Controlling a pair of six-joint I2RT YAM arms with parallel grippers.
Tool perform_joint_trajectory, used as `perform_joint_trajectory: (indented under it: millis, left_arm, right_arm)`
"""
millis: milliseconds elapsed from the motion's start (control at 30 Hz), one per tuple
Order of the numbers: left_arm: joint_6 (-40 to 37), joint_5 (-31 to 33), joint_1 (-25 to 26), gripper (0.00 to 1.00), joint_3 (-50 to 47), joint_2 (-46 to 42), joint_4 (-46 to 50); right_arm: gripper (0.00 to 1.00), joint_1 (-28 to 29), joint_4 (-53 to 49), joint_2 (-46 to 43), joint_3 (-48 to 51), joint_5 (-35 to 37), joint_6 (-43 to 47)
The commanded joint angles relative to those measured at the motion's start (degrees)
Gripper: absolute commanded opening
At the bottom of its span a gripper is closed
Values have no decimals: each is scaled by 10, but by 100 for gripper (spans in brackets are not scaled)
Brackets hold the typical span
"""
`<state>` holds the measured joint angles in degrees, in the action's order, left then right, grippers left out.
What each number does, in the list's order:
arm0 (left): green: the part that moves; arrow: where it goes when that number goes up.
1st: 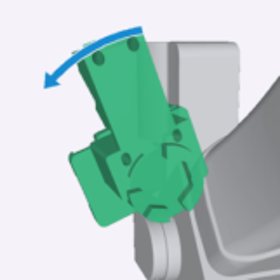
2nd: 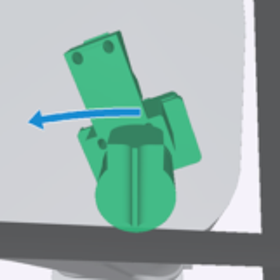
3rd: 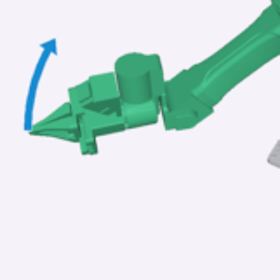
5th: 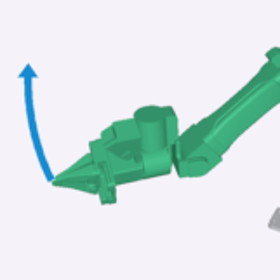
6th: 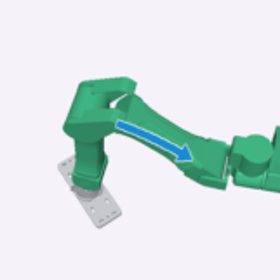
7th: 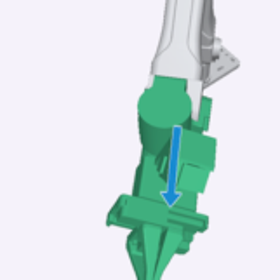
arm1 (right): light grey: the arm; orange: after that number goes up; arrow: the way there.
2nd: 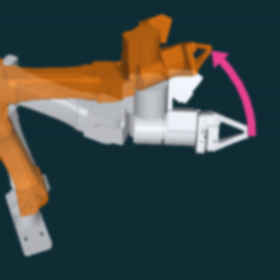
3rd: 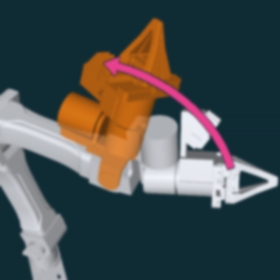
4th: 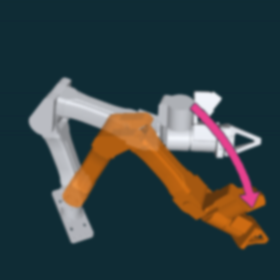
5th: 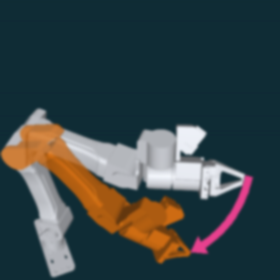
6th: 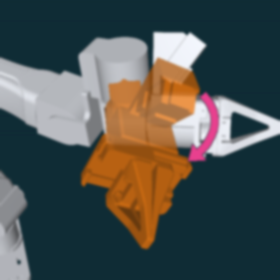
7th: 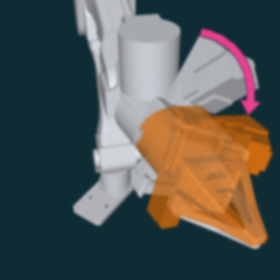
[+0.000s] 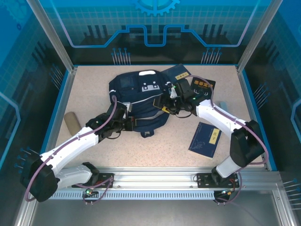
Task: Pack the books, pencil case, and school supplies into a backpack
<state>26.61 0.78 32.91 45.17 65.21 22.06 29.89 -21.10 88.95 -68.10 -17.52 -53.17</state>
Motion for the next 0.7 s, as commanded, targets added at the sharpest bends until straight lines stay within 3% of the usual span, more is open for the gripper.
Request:
perform_joint_trajectory:
  millis: [0, 367, 667]
  left_arm:
    - [-6, -62, 24, 0, 19, 26, -57]
    - [3, -67, 68, 0, 99, 142, -57]
    - [1, -74, 70, 0, 117, 166, -39]
  right_arm:
    - [67, -5, -47, -41, 22, 38, -32]
    - [67, 9, -39, -115, 159, 45, -152]
    - [65, 26, -1, -47, 163, 6, -169]
